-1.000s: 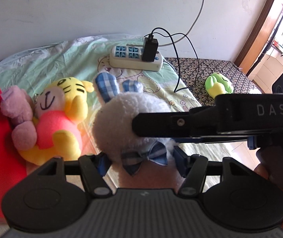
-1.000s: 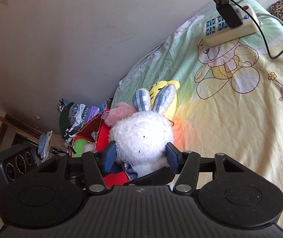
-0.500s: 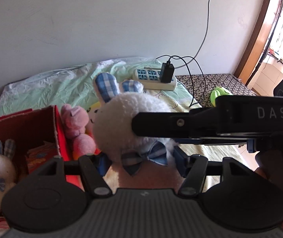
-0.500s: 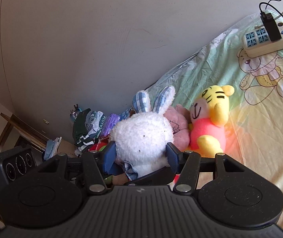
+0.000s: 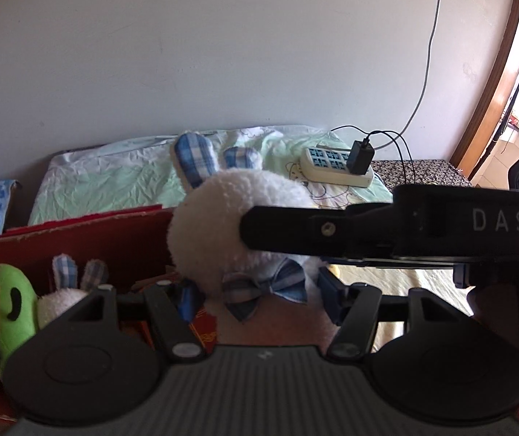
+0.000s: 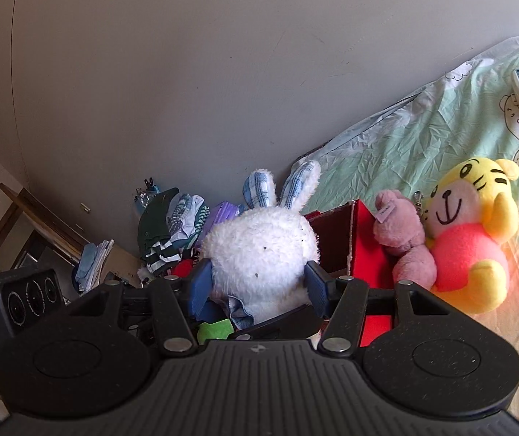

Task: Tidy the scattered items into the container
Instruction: 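Lift the second white bunny with both grippers and carry it to the box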

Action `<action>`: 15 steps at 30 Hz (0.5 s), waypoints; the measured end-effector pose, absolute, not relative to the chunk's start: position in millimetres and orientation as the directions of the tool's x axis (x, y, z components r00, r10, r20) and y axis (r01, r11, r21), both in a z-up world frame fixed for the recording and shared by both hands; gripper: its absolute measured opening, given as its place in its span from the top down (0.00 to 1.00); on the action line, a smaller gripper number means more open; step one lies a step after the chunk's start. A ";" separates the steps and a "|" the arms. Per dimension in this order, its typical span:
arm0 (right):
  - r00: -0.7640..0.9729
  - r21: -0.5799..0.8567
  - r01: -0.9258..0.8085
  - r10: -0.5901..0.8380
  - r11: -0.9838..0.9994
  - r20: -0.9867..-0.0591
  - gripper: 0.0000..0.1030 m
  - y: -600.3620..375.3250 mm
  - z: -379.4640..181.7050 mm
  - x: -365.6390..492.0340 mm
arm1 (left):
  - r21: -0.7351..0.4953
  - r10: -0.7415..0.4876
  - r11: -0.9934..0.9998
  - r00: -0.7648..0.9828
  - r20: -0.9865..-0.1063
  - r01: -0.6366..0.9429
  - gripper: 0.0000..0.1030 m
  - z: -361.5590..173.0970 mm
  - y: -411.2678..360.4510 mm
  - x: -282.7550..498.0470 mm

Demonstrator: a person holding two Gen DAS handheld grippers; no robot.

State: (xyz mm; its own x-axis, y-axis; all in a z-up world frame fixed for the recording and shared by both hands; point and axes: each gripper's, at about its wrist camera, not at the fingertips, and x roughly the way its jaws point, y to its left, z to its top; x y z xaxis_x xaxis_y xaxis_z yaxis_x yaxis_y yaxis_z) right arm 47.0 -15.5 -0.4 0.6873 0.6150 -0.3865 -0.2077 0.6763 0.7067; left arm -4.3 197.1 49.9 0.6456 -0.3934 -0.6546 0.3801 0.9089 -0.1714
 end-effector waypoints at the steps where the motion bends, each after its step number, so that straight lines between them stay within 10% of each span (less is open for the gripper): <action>1: 0.683 0.704 -0.212 0.618 0.678 -0.389 0.44 -10.5 -0.6 49.3 | -0.174 -0.392 0.910 0.647 -0.654 0.376 0.38 49.7 202.3 -2.5; 15: 0.614 0.697 -0.192 0.639 0.691 -0.464 0.44 41.5 -29.7 80.1 | -0.192 -0.326 0.942 0.607 -0.725 0.276 0.38 17.6 259.0 24.7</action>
State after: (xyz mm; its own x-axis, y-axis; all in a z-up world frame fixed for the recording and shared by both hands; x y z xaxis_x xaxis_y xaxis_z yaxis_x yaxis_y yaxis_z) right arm 80.1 41.5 -29.7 0.6137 0.6390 -0.4637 -0.1923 0.6907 0.6971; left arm 24.7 259.0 17.6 0.6071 -0.3258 -0.7248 0.2759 0.9418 -0.1922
